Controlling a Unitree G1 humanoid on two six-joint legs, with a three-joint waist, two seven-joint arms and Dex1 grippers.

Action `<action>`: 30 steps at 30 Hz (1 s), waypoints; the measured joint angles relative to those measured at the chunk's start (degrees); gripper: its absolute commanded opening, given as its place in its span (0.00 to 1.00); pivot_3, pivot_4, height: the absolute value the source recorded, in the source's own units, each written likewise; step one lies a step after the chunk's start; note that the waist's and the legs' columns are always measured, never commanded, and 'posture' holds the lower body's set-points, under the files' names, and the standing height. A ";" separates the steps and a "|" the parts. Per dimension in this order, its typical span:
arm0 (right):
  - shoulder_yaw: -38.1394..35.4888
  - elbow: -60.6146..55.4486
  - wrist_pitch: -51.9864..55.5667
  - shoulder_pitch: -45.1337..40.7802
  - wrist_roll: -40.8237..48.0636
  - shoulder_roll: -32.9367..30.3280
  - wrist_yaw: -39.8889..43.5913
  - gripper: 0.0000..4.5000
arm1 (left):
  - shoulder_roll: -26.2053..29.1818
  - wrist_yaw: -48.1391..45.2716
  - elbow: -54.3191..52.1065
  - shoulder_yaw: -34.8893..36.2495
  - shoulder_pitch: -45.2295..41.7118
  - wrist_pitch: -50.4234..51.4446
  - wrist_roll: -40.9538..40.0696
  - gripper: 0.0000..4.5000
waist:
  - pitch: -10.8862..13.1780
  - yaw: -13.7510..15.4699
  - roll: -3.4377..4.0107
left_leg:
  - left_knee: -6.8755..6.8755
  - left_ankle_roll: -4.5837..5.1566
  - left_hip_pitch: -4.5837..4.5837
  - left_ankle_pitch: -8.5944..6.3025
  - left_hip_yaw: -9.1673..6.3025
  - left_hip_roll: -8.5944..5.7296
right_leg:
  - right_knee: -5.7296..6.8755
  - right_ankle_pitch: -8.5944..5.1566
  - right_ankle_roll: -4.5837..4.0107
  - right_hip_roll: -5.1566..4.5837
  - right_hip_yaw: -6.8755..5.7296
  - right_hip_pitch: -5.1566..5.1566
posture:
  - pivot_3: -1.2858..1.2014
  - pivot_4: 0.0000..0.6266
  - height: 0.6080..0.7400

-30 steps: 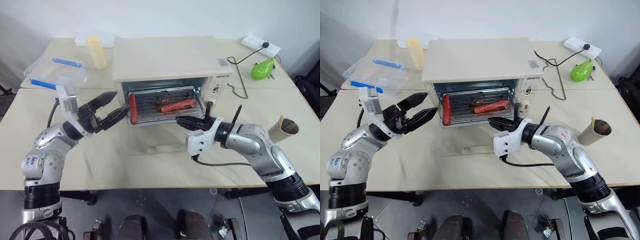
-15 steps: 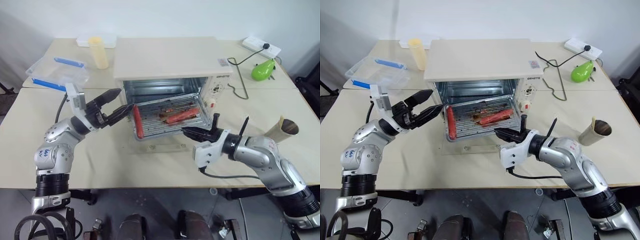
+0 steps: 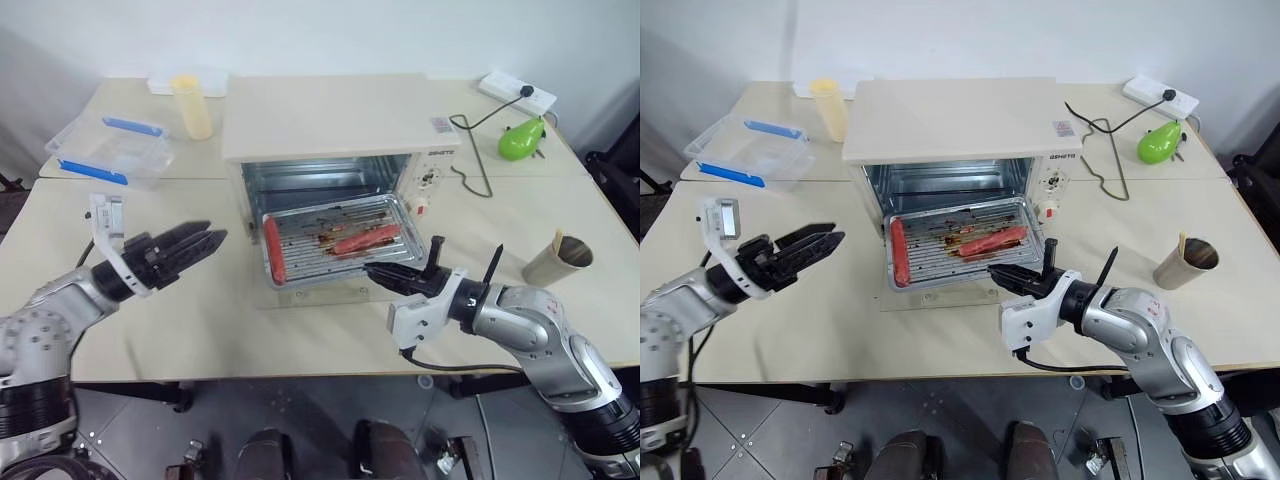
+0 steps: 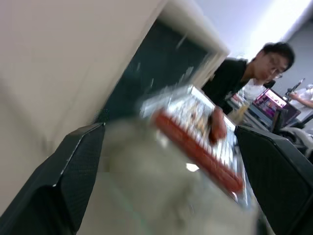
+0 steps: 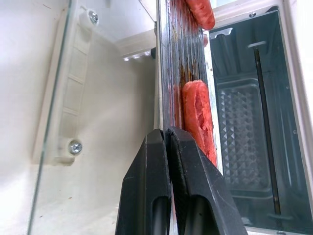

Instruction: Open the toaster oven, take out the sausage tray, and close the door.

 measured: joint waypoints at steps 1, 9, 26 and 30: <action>0.02 0.01 -0.11 -0.23 0.10 0.00 0.08 0.01 | 0.45 2.22 -0.35 -0.04 -0.03 4.11 -2.73 1.00 | 0.02 0.20 -0.03 | 0.05 0.00 -0.01 0.00 -0.05 0.01 | 0.00 0.00 0.00 -0.01 0.01 0.05 | 0.52 0.24 1.00; 0.27 0.39 -2.46 -1.86 1.56 0.00 0.81 0.01 | -0.11 18.25 -0.18 0.62 -4.07 15.56 -17.49 0.68 | 0.02 -0.01 -0.04 | 0.04 -0.02 0.05 -0.01 -0.19 -0.05 | -0.02 0.00 0.00 0.01 0.01 0.19 | 0.52 0.24 1.00; 1.06 2.81 -3.60 -4.63 1.95 0.90 1.42 0.01 | -1.05 34.90 1.71 -4.24 -3.43 13.44 -28.44 0.61 | 0.02 0.07 -0.04 | 0.02 -0.03 0.16 -0.01 -0.19 -0.23 | -0.06 -0.02 -0.03 0.02 0.05 0.30 | 0.52 0.24 1.00; 1.46 3.08 -3.61 -4.75 1.95 1.14 1.77 0.01 | -1.59 36.28 1.79 -5.68 -4.08 12.65 -28.62 0.61 | 0.02 0.10 -0.05 | 0.02 -0.03 0.16 -0.01 -0.19 -0.24 | -0.06 -0.02 -0.03 0.02 0.05 0.31 | 0.52 0.24 1.00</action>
